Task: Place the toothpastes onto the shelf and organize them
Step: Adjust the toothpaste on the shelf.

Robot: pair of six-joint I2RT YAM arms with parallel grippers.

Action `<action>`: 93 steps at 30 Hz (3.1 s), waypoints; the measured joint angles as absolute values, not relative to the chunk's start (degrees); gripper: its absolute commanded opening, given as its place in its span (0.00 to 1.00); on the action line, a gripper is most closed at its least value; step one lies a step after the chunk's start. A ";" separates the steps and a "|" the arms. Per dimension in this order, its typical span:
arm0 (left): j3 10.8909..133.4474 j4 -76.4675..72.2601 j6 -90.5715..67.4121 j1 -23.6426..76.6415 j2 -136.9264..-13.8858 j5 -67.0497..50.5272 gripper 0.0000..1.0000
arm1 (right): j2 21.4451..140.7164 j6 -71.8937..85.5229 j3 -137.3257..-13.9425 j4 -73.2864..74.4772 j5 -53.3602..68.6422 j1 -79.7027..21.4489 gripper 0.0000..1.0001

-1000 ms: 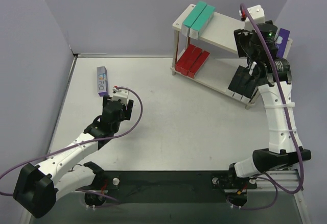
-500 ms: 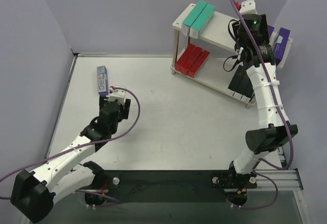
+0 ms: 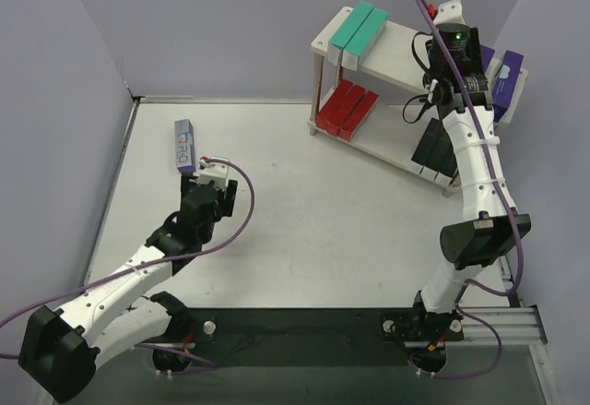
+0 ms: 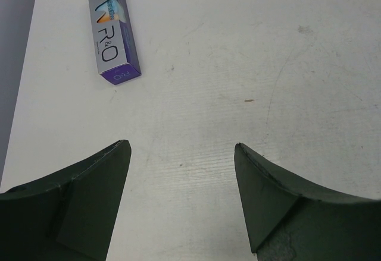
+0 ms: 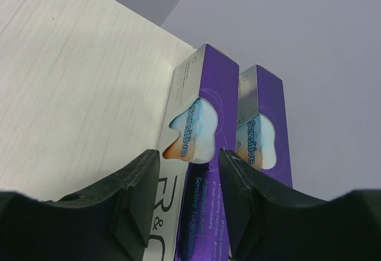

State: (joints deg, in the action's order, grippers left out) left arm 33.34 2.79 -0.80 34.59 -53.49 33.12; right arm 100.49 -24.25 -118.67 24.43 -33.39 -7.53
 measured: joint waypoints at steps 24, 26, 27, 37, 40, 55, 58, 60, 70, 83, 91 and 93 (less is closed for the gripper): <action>33.34 2.76 -0.80 34.81 -54.98 32.75 0.81 | 100.42 -25.87 -115.68 20.91 -31.83 -3.11 0.31; 33.34 2.76 -0.80 34.81 -55.00 32.75 0.81 | 100.42 -26.24 -115.50 20.58 -31.66 -2.92 0.31; 33.34 2.76 -0.80 34.81 -55.00 32.75 0.81 | 100.42 -26.44 -115.48 20.49 -31.57 -2.85 0.30; 33.34 2.79 -0.80 34.81 -55.05 32.75 0.81 | 100.42 -27.09 -114.19 18.11 -31.24 -1.41 0.30; 33.34 2.76 -0.80 34.81 -55.09 32.73 0.81 | 100.42 -27.09 -114.02 17.72 -31.27 -1.23 0.30; 33.34 2.79 -0.80 34.79 -55.55 32.67 0.81 | 100.20 -26.81 -113.80 17.54 -32.14 -1.34 0.24; 33.34 2.79 -0.80 34.76 -55.57 32.53 0.81 | 99.94 -26.63 -113.45 17.52 -32.64 -1.65 0.24; 33.34 2.76 -0.82 34.72 -55.57 32.51 0.81 | 99.74 -26.41 -113.27 17.58 -33.01 -1.96 0.24; 33.34 2.79 -0.82 34.72 -55.57 32.47 0.81 | 99.53 -25.58 -113.23 18.35 -34.74 -2.81 0.32; 33.34 2.76 -1.17 34.65 -55.57 32.32 0.81 | 99.53 -24.10 -117.47 24.01 -34.46 -6.35 0.74; 34.26 3.07 -4.64 31.48 -56.07 32.27 0.81 | 94.45 -22.02 -122.67 24.18 -30.65 -15.31 0.95; 36.56 3.25 -6.20 30.26 -57.60 32.51 0.82 | 90.06 -19.81 -119.22 23.77 -28.16 -17.30 0.97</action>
